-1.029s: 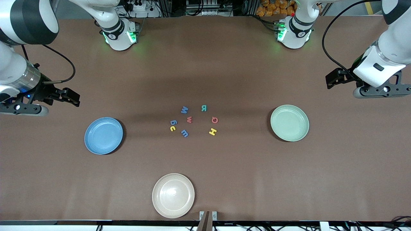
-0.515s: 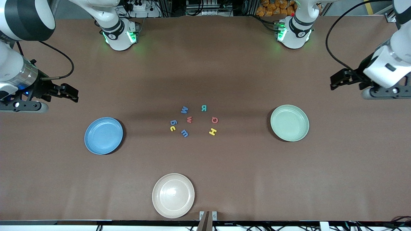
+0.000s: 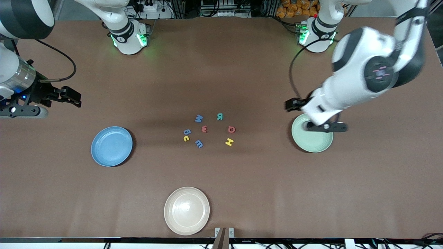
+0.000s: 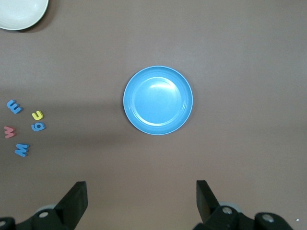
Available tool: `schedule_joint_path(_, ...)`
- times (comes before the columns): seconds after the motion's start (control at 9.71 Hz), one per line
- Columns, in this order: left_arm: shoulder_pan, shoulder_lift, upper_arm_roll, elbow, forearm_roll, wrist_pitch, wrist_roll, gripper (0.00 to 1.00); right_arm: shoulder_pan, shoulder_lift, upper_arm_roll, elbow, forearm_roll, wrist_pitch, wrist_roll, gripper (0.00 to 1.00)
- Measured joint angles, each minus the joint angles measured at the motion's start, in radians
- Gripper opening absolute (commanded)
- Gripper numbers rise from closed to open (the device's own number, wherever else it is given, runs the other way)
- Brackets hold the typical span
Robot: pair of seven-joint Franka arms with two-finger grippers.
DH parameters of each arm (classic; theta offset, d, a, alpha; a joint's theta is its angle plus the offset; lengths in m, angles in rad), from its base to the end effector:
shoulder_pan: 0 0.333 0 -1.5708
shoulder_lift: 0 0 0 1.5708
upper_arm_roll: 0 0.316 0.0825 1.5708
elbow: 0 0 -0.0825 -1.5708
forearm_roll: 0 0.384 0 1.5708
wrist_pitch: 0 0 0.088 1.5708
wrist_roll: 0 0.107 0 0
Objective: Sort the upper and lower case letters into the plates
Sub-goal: 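Move the left gripper over the pink Q letter, then grasp the pink Q with the left gripper while the right gripper grasps u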
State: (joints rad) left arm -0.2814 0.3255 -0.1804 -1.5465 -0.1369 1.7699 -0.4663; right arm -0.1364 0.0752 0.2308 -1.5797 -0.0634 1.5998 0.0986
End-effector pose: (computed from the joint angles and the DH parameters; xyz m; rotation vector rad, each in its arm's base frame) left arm 0.5795 -0.2869 0.4599 3.0029 0.0671 -0.2595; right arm 0.5756 0.0432 0.5814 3.0897 -0.0013 -0.0748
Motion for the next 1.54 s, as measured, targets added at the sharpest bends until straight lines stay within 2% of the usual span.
schedule_joint_path(0.31, -0.167, 0.119, 0.001, 0.000, 0.019, 0.156, -0.287, 1.00, 0.000, 0.000, 0.000, 0.002, 0.000, 0.001, -0.003, 1.00)
schedule_joint_path(0.41, -0.197, 0.163, 0.002, -0.001, 0.040, 0.215, -0.330, 1.00, 0.000, 0.000, 0.001, 0.002, 0.000, 0.001, -0.005, 1.00)
schedule_joint_path(0.82, -0.270, 0.359, 0.005, 0.000, 0.168, 0.513, -0.344, 1.00, 0.059, 0.005, -0.008, -0.001, 0.001, 0.004, -0.009, 1.00)
schedule_joint_path(1.03, -0.291, 0.400, 0.005, 0.002, 0.212, 0.546, -0.345, 1.00, 0.160, 0.016, -0.090, -0.004, 0.006, 0.012, -0.009, 1.00)
schedule_joint_path(1.24, -0.327, 0.439, 0.012, 0.000, 0.280, 0.546, -0.351, 1.00, 0.172, 0.052, -0.112, -0.005, 0.024, 0.026, -0.059, 1.00)
schedule_joint_path(1.54, -0.340, 0.486, 0.015, 0.005, 0.301, 0.549, -0.396, 1.00, 0.170, 0.183, -0.126, -0.016, 0.039, 0.137, -0.098, 1.00)
